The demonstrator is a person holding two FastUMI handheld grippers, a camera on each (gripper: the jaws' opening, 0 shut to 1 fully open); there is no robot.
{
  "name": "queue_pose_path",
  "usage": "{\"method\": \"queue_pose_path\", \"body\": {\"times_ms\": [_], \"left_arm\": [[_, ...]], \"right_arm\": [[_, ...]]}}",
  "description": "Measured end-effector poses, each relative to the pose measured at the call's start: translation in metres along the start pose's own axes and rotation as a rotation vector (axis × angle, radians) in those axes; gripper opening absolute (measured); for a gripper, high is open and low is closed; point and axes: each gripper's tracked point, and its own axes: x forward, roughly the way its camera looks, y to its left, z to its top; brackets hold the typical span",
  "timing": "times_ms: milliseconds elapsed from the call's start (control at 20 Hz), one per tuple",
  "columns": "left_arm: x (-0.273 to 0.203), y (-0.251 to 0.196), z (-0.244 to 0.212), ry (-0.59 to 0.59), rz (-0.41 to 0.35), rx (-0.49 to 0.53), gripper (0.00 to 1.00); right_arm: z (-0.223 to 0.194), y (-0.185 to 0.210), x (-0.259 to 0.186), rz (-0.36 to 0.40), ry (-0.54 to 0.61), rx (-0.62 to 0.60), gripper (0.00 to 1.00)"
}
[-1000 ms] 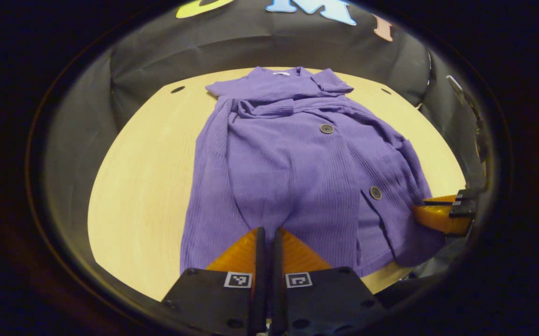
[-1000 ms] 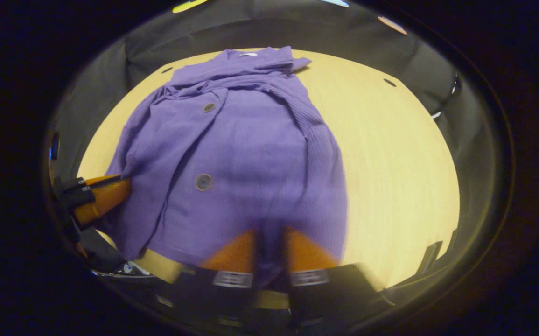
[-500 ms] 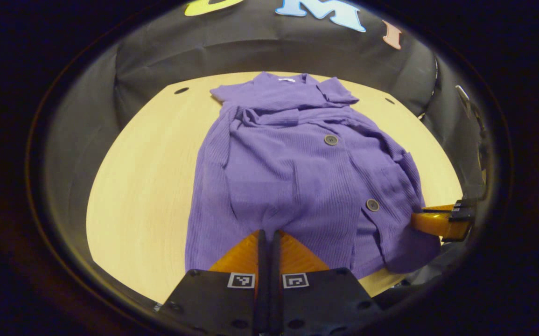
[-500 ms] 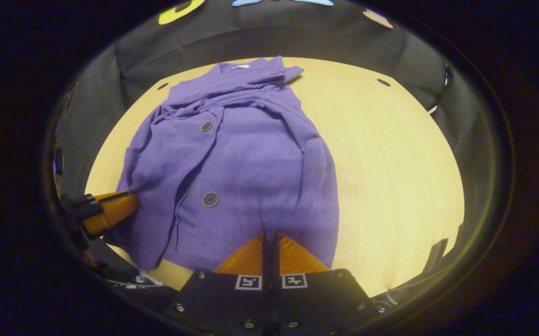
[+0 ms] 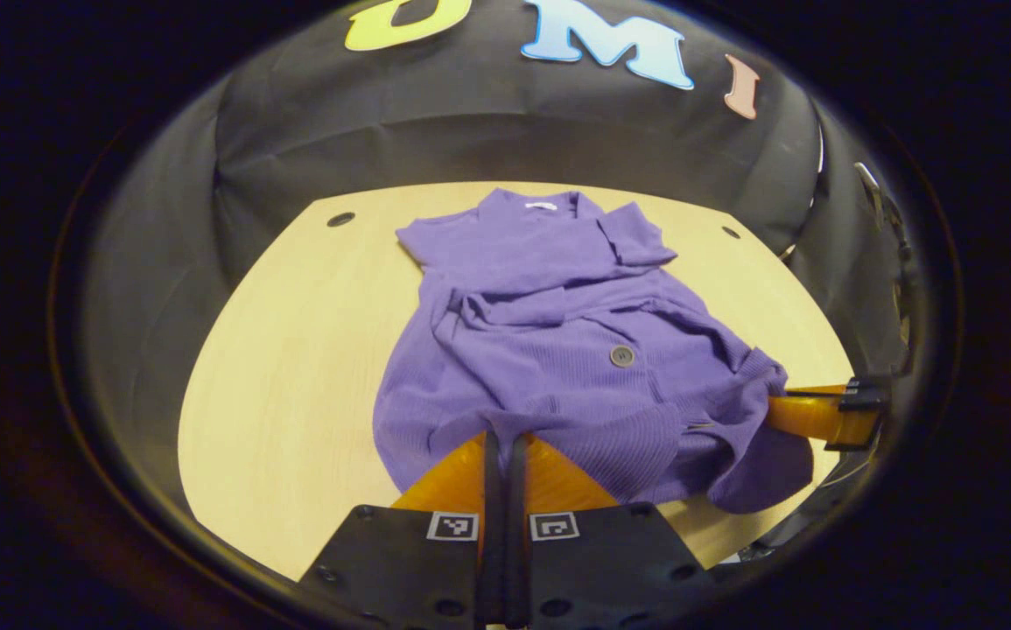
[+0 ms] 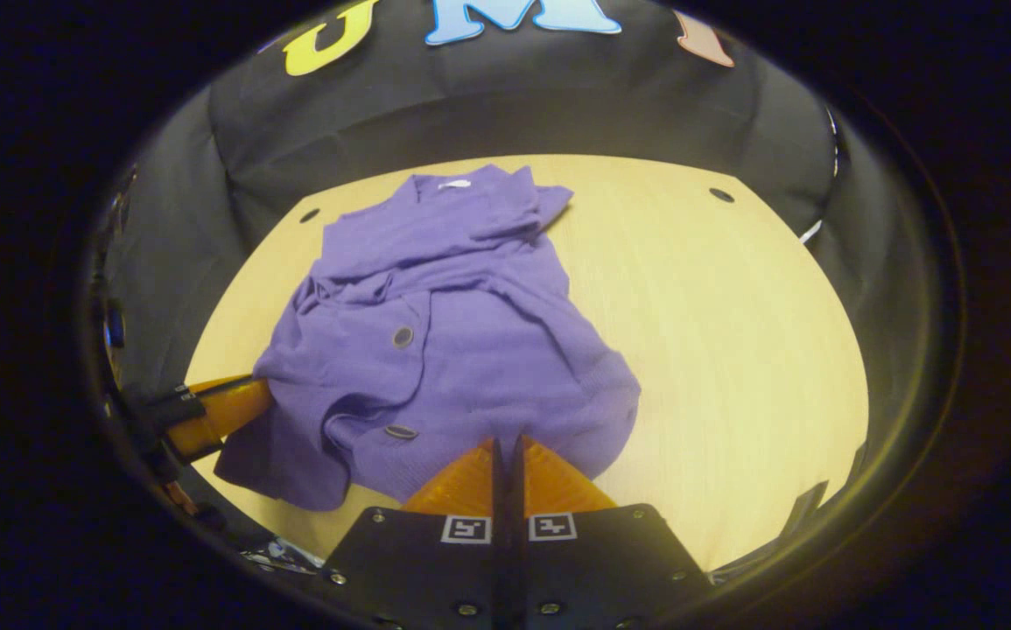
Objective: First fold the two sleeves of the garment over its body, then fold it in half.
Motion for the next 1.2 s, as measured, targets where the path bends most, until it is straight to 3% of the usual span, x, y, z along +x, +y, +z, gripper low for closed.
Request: {"method": "queue_pose_path", "body": {"times_ms": [350, 1200], "left_arm": [[0.025, 0.012, 0.069, -0.068, 0.008, -0.009, 0.07], [0.159, 0.021, 0.237, -0.175, -0.022, 0.045, 0.07]], "right_arm": [[0.085, -0.001, 0.020, 0.010, -0.111, 0.004, 0.01], [0.270, 0.000, 0.113, 0.010, -0.304, 0.066, 0.01]]}}
